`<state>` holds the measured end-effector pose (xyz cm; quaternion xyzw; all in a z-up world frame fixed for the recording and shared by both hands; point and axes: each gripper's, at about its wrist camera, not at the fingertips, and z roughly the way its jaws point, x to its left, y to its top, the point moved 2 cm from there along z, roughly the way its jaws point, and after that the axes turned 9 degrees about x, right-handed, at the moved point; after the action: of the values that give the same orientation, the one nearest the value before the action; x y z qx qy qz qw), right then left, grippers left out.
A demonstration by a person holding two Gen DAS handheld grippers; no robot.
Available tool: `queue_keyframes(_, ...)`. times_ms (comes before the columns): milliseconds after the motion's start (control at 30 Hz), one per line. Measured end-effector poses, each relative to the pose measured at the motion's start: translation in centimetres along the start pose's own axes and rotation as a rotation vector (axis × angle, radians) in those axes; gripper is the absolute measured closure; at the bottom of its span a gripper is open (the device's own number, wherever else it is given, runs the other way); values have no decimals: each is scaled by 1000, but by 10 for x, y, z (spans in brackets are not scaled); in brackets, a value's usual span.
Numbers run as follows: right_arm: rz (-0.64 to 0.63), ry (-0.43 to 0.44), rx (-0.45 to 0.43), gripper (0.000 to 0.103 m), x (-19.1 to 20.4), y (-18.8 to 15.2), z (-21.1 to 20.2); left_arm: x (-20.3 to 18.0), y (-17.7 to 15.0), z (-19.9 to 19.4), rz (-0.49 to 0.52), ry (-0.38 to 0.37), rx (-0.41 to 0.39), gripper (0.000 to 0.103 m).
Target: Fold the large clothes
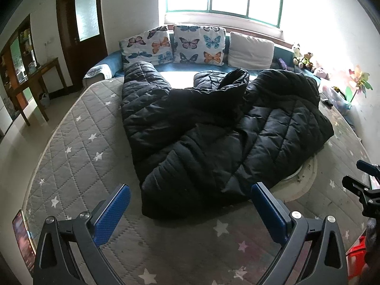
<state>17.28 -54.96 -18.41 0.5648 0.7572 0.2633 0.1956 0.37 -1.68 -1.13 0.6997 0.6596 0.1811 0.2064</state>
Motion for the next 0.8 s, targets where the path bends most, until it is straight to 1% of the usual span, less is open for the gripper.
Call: queue_keyframes(800, 0, 0, 7, 0, 4, 1, 2, -3, 3, 7, 10, -16, 18, 0)
